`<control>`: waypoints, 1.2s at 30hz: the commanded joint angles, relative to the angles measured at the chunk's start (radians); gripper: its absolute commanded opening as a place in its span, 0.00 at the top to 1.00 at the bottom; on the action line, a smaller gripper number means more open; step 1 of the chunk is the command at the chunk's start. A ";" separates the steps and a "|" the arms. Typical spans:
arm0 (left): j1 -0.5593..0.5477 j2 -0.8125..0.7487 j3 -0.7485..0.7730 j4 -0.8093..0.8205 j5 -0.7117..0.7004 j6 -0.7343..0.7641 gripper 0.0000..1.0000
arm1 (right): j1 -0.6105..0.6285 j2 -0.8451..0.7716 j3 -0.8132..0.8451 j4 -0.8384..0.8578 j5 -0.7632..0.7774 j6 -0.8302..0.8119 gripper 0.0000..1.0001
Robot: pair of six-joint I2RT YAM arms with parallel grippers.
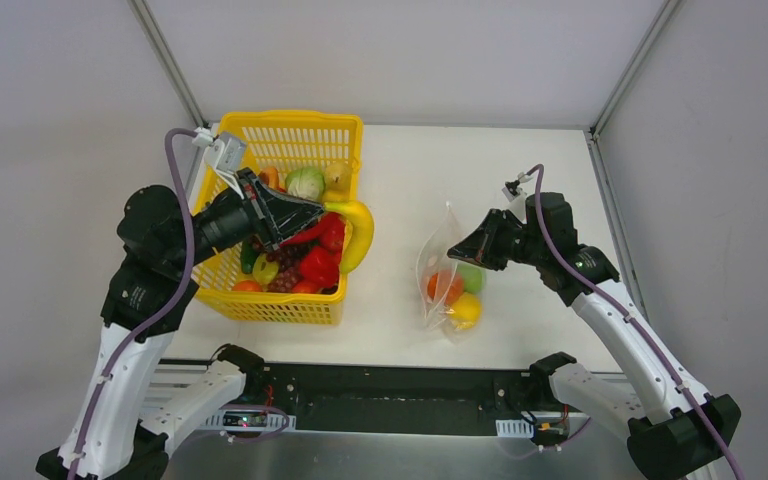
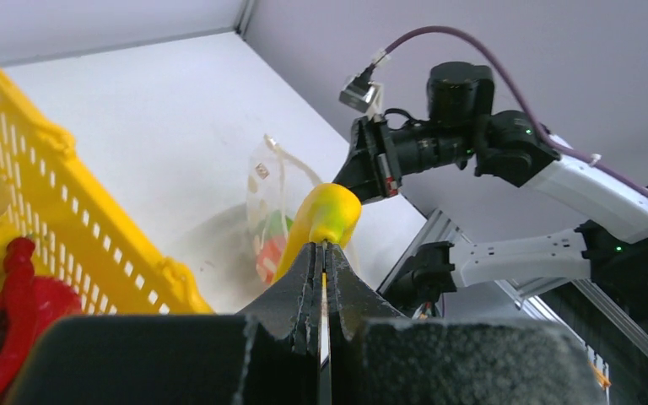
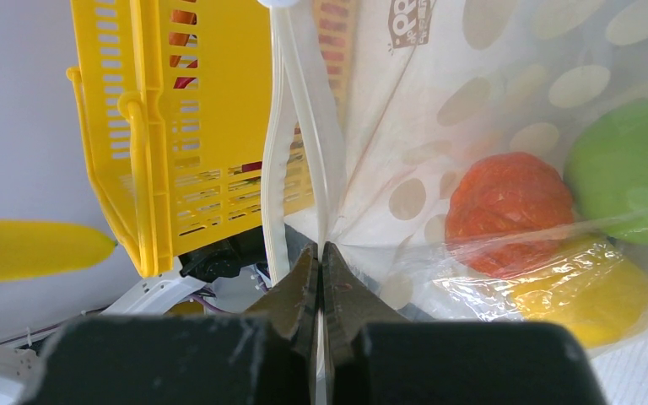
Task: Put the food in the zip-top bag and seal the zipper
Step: Pick up the fake fruit from the bin, then place the fake fruit in the zipper food storage bag.
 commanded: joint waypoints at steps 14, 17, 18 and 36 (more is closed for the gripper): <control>-0.315 0.251 0.097 0.253 0.087 0.006 1.00 | -0.002 -0.035 0.042 0.016 -0.014 0.016 1.00; -0.342 0.308 0.097 0.303 0.111 0.004 1.00 | -0.003 -0.039 0.045 0.013 -0.015 0.016 1.00; -0.352 0.327 0.103 0.318 0.125 0.008 1.00 | -0.002 -0.040 0.046 0.011 -0.015 0.016 1.00; -0.371 0.552 0.032 0.414 0.371 0.143 1.00 | -0.002 -0.069 0.061 -0.038 -0.006 0.000 1.00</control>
